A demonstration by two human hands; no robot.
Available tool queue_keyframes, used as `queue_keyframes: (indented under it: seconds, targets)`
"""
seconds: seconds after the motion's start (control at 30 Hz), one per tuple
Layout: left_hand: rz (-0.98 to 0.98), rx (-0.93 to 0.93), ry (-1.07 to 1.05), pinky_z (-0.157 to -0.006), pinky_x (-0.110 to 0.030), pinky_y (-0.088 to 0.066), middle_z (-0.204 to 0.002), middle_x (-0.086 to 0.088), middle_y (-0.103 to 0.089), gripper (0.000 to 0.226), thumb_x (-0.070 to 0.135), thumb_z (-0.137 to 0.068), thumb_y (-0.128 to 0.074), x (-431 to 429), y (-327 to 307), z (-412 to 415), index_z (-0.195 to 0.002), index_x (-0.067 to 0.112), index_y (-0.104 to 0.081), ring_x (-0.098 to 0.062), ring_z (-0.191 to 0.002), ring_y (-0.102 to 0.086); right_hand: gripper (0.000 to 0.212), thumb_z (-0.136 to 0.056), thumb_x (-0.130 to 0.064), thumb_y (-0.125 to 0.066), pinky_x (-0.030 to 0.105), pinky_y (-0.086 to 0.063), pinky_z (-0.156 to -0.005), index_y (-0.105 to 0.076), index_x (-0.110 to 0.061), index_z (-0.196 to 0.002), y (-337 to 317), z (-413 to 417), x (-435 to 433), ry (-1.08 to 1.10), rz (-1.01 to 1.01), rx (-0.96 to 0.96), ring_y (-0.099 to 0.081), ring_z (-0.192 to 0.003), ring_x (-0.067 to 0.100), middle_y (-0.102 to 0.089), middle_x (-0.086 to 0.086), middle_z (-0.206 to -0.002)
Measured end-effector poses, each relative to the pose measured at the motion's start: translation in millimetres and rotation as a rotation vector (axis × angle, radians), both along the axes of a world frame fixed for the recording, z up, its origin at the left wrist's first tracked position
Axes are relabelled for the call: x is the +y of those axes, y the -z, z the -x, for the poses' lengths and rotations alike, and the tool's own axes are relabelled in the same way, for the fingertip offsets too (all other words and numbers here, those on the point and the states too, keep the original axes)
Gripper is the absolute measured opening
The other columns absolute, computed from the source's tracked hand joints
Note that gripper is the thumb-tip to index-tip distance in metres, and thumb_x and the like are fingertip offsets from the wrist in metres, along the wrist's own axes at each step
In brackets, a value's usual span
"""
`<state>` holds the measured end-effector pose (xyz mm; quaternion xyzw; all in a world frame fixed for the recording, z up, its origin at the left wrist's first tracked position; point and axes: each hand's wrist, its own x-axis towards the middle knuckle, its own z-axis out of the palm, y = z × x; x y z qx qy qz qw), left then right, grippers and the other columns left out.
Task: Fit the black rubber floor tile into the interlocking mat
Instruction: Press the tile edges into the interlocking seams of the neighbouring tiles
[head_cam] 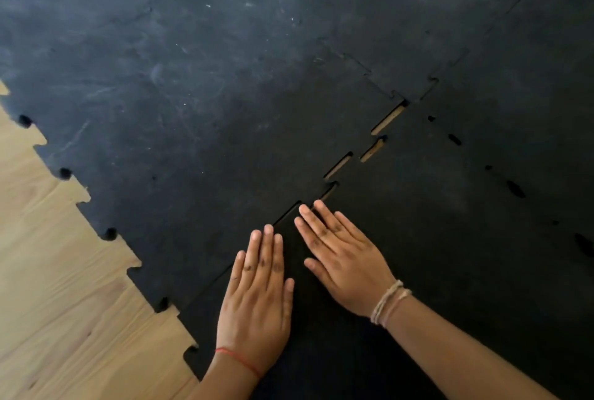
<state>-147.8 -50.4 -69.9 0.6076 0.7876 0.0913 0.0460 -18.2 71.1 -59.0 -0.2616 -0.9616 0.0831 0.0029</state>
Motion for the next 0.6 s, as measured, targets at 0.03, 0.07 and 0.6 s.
queue_keyframes:
  seconds: [0.03, 0.07, 0.6]
  targets:
    - [-0.005, -0.007, 0.008, -0.114, -0.034, -0.002, -0.153, -0.010, -0.004, 0.059, 0.035, -0.095, -0.012, 3, 1, 0, -0.144, 0.003, -0.012, -0.022, -0.141, -0.005, 0.056, -0.096, -0.038, -0.030, 0.035, -0.016, -0.112, -0.021, -0.012, -0.145, 1, 1, 2, -0.009, 0.006, -0.013, -0.016, -0.142, 0.020, -0.021, 0.004, -0.153]
    - [0.000, -0.013, 0.013, -0.114, -0.034, -0.003, -0.153, -0.009, -0.003, 0.058, 0.035, -0.095, -0.011, 5, 2, 0, -0.144, 0.004, -0.010, -0.022, -0.141, -0.005, 0.055, -0.096, -0.038, -0.030, 0.035, -0.017, -0.112, -0.023, -0.012, -0.145, 1, 3, 4, -0.015, 0.010, -0.025, -0.017, -0.142, 0.019, -0.023, 0.004, -0.153]
    - [0.047, -0.020, 0.140, -0.110, -0.032, -0.006, -0.145, -0.011, -0.031, 0.054, 0.036, -0.096, -0.010, 52, 1, 2, -0.138, 0.004, -0.025, -0.017, -0.137, -0.017, 0.087, -0.077, -0.071, 0.008, 0.030, 0.010, -0.110, 0.015, -0.011, -0.140, -9, -9, 60, 0.411, 0.064, -0.170, 0.020, -0.138, 0.019, 0.021, 0.005, -0.149]
